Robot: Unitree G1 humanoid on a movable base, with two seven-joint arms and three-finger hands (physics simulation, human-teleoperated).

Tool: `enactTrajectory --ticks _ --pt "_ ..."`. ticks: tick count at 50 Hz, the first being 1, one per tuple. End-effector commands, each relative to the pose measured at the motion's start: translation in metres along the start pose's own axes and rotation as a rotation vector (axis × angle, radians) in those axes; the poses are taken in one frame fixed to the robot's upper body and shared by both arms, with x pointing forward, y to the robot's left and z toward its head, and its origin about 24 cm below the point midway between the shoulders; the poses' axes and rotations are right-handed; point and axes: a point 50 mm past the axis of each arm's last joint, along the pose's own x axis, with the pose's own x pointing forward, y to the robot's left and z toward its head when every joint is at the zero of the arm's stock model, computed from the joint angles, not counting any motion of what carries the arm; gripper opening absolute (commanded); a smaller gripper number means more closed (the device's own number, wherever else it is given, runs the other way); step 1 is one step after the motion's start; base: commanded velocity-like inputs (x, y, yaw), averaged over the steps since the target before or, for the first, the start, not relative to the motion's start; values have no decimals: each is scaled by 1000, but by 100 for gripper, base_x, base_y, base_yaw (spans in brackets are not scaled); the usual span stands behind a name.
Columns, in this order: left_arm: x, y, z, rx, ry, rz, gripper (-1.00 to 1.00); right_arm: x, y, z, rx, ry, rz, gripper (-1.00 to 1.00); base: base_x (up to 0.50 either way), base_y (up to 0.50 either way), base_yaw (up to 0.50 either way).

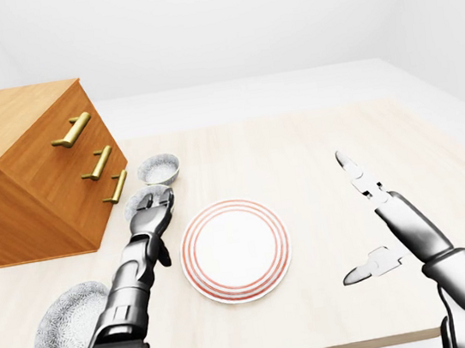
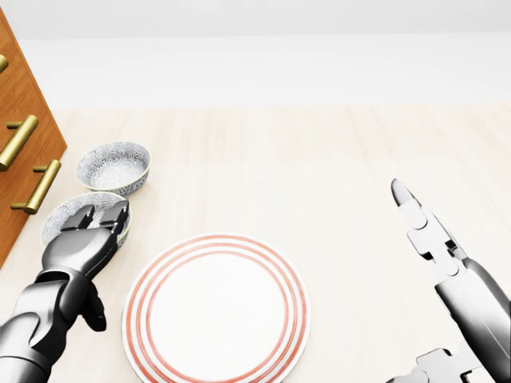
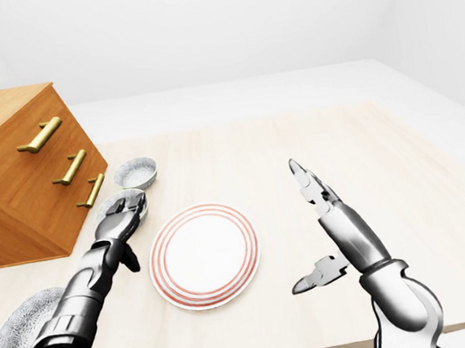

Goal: Put the bowl in the middle on the plate.

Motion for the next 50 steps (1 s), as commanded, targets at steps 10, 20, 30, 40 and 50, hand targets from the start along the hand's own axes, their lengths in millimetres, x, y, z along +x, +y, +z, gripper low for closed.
enactTrajectory --ticks 10,20,30,40,50 --pt "2 -1 2 -4 -1 3 100 1 2 -7 21 22 0 100 14 1 0" --pt "1 -3 1 -5 0 -2 100 1 2 -5 16 17 0 100 13 1 0" --pt "2 -4 -1 -1 10 -4 100 0 1 -3 10 11 0 100 12 1 0" --pt "2 -1 -1 6 11 2 100 -2 -1 6 -18 -17 1 100 11 1 0" --pt "2 1 -2 2 18 11 100 -1 -1 5 -16 -14 2 100 11 1 0"
